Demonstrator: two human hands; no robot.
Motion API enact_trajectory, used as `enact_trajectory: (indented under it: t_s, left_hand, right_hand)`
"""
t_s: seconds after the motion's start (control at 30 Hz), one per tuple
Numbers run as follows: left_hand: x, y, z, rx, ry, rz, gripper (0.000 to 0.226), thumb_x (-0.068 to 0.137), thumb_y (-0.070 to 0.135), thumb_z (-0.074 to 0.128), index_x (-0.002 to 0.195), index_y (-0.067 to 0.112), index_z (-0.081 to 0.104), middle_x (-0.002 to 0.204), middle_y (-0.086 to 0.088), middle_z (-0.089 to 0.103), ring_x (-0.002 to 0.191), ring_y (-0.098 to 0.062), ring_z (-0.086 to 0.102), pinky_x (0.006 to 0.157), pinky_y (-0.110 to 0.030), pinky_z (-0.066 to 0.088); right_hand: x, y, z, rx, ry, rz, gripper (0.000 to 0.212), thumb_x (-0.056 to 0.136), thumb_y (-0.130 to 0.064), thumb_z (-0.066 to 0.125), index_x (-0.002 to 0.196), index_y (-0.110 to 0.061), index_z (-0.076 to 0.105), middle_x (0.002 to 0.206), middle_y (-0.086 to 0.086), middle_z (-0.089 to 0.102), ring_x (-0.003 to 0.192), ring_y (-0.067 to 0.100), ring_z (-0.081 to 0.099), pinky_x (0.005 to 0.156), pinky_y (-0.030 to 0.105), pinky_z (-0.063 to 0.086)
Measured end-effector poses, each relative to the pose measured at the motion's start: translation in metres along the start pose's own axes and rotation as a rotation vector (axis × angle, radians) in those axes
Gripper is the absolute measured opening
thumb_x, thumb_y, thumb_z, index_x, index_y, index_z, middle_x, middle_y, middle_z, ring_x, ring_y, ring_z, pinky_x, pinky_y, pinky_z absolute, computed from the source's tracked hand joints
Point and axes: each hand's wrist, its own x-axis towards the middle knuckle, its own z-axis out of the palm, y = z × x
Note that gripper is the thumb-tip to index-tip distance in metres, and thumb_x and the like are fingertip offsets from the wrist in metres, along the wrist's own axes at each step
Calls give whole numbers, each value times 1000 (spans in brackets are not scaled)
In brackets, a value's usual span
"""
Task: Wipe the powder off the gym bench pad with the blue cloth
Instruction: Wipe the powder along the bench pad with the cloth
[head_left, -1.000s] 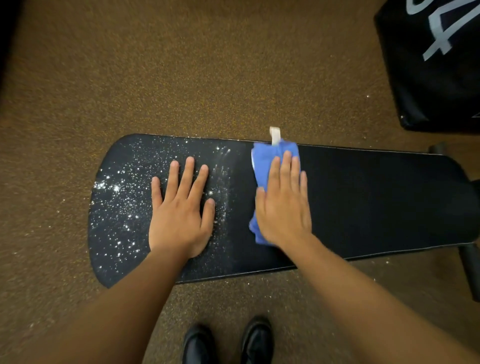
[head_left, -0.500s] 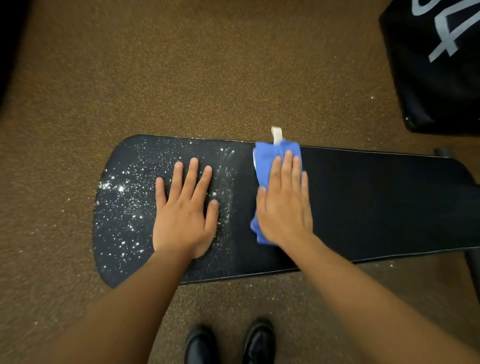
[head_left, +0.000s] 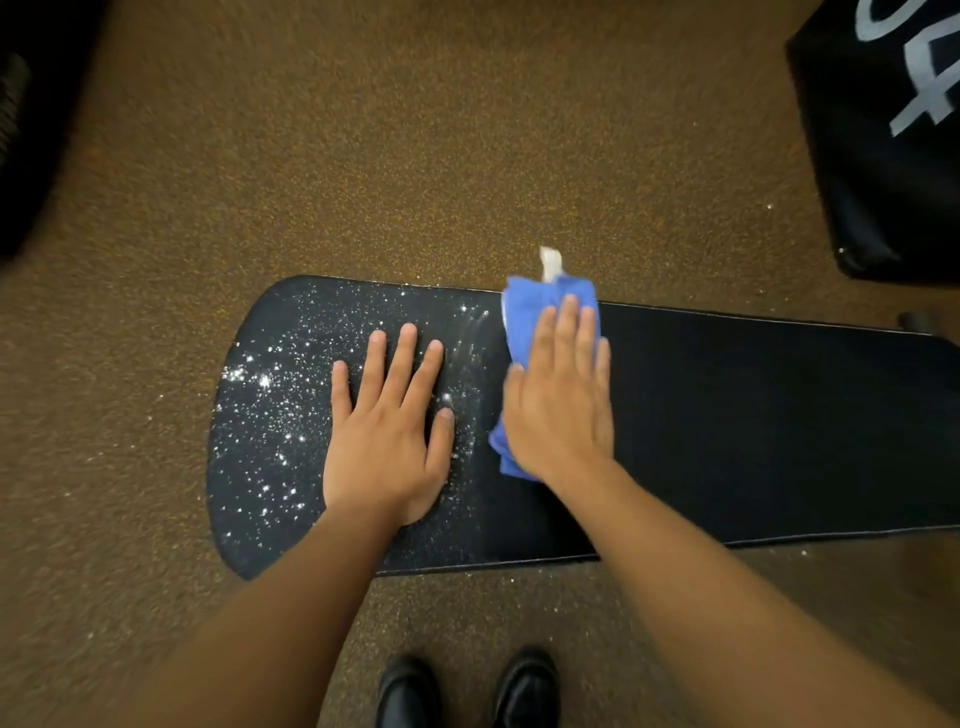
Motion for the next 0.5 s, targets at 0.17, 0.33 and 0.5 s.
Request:
enact_trajectory:
  t_s: [0.17, 0.33, 0.5]
  left_hand:
    - [1, 1, 0, -9, -3, 0, 63, 97, 46, 21, 156, 24, 19, 165, 2, 4, 152, -20, -6, 120, -54, 1]
    - [0, 0, -1, -11, 1, 4, 63, 98, 46, 21, 156, 24, 17, 165, 2, 3, 151, -20, -7, 120, -54, 2]
    - [1, 0, 0, -1, 2, 3, 64, 96, 45, 24, 156, 23, 20, 165, 1, 6, 152, -22, -3, 120, -55, 3]
  right_hand:
    - [-13, -30, 4, -13, 1, -220, 63, 97, -32, 15, 154, -2, 11, 163, 16, 4, 150, 30, -1, 120, 47, 5]
    - [-39, 20, 5, -43, 10, -173, 64, 96, -33, 18, 152, -3, 23, 161, 15, 15, 150, 29, 9, 119, 48, 13]
    - [31, -21, -1, 30, -10, -47, 63, 99, -31, 24, 154, -3, 7, 163, 14, 2, 150, 28, -5, 121, 46, 0]
